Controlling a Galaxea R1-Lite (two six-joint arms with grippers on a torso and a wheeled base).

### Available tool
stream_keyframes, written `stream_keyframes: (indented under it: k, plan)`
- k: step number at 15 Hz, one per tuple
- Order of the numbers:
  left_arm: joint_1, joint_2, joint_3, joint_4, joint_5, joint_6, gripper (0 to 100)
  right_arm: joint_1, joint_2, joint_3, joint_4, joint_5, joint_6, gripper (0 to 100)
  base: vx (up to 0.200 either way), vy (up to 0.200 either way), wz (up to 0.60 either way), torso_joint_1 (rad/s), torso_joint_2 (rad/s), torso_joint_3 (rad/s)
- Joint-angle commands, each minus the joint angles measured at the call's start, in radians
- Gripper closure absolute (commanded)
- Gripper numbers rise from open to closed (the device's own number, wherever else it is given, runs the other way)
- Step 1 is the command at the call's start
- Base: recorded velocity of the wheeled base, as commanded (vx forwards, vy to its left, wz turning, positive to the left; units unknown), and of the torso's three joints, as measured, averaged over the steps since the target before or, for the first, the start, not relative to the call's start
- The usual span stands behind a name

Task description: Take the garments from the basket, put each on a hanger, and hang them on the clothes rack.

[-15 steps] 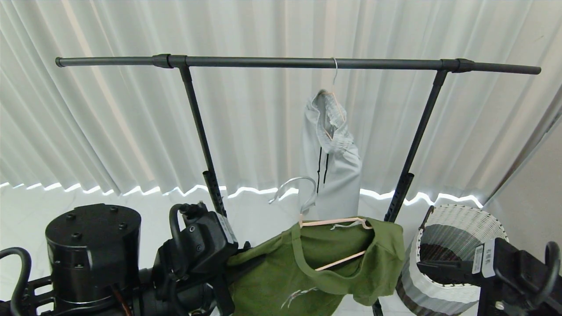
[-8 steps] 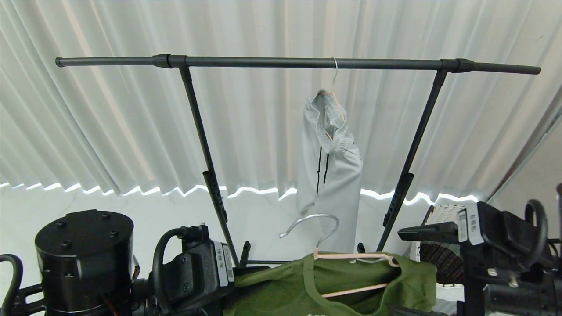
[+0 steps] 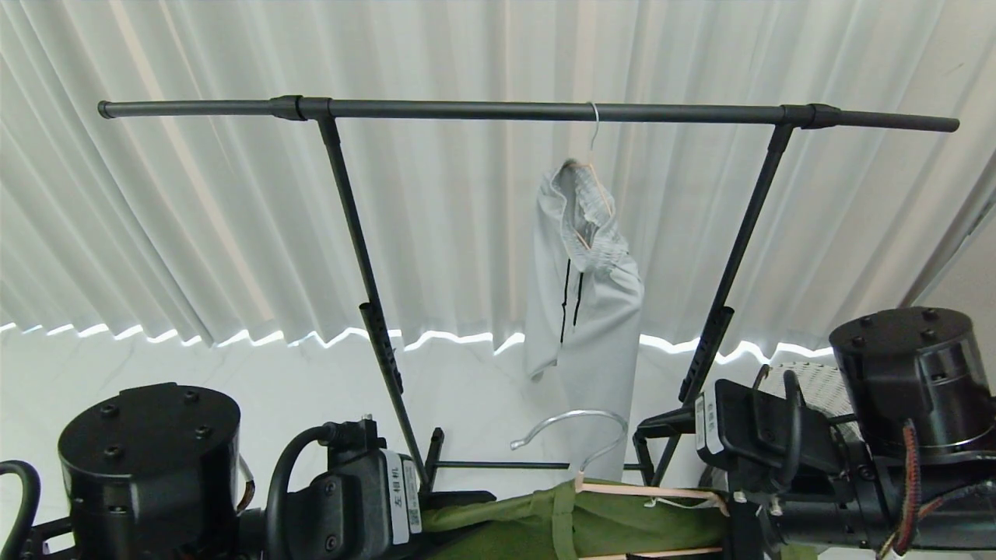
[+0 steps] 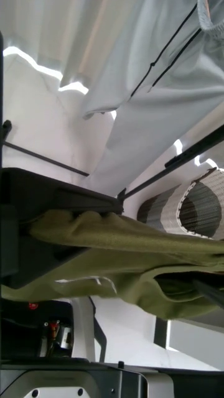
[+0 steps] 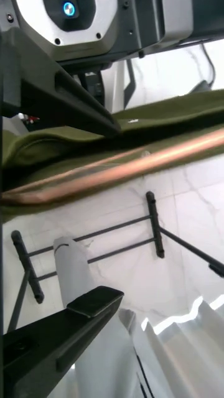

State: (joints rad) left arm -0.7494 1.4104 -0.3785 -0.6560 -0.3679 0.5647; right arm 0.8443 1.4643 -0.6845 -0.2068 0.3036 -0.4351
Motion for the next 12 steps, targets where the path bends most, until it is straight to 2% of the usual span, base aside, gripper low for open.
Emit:
stream_keyframes:
  k: [1,5,6,12]
  plan:
    - [-0.001,0.004,0.001,-0.001,0.000,0.000,100,0.001,0.019,0.000,0.003,-0.001,-0.001,0,0.000,0.000,0.00,0.000,0.00,0.000]
    - [-0.001,0.004,0.001,-0.001,0.000,0.000,100,0.001,0.019,0.002,0.001,-0.004,-0.001,0,0.000,0.000,0.00,0.000,0.00,0.000]
    - [-0.001,0.004,0.001,-0.001,0.000,0.000,100,0.001,0.019,0.002,0.001,-0.006,-0.001,100,0.000,0.000,0.00,0.000,0.00,0.000]
    - [-0.001,0.002,0.003,-0.001,0.001,0.000,100,0.001,0.001,0.002,-0.002,-0.009,-0.001,100,0.000,0.000,0.00,0.000,0.00,0.000]
